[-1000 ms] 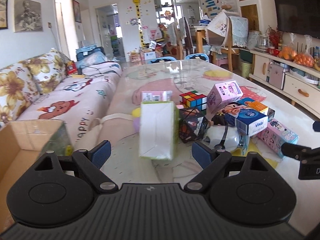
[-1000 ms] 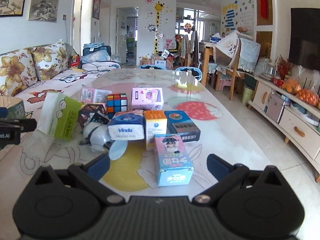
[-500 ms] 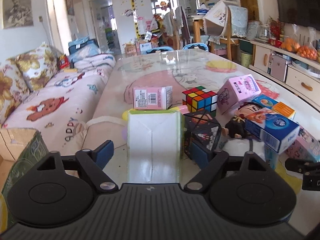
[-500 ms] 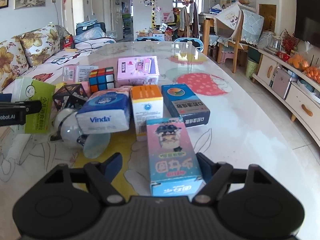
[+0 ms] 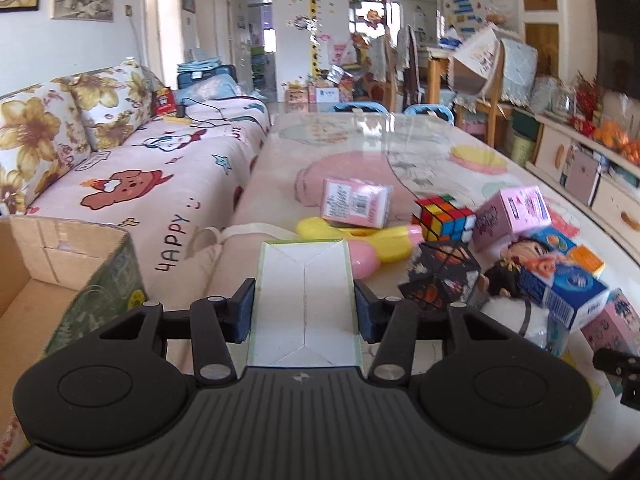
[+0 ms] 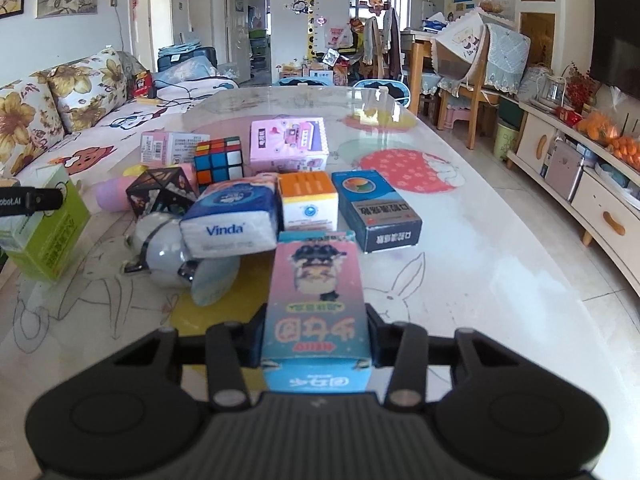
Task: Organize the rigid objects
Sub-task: 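Carry both boxes into the cardboard box and open both tools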
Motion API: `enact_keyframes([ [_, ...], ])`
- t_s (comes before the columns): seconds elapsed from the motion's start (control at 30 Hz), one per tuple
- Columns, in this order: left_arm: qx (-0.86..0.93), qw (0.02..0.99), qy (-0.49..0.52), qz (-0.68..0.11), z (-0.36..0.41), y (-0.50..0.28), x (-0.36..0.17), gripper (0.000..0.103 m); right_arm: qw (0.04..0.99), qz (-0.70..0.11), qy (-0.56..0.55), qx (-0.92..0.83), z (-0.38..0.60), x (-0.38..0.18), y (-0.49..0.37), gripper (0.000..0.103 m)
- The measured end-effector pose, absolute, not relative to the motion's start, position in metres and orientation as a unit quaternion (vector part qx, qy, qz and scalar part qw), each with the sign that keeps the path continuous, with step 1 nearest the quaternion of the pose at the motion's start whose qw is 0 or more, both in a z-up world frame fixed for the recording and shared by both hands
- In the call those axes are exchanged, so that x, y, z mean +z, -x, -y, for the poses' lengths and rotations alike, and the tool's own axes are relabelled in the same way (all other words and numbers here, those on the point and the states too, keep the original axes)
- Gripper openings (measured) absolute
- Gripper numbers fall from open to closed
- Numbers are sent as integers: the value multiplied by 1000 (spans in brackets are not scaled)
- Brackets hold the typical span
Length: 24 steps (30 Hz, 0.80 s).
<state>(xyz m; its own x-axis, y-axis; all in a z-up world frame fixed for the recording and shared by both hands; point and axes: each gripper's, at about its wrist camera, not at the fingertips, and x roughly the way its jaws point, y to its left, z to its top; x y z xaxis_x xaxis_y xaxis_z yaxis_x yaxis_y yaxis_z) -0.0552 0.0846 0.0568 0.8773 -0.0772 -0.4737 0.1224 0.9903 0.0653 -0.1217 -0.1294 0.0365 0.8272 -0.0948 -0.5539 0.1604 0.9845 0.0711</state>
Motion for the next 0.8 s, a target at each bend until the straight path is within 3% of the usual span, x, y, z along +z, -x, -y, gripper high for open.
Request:
enact_keyframes([
  [0.4, 71, 980, 19, -186, -126, 62, 94, 61, 982, -181, -52, 17, 81, 114, 142, 44],
  [0.77, 182, 960, 129, -168, -191, 73, 109, 67, 941, -191, -108, 258, -41, 158, 62, 45],
  [0.8, 189, 957, 139, -171, -197, 74, 109, 62, 936, -194, -110, 272, -51, 159, 53, 45],
])
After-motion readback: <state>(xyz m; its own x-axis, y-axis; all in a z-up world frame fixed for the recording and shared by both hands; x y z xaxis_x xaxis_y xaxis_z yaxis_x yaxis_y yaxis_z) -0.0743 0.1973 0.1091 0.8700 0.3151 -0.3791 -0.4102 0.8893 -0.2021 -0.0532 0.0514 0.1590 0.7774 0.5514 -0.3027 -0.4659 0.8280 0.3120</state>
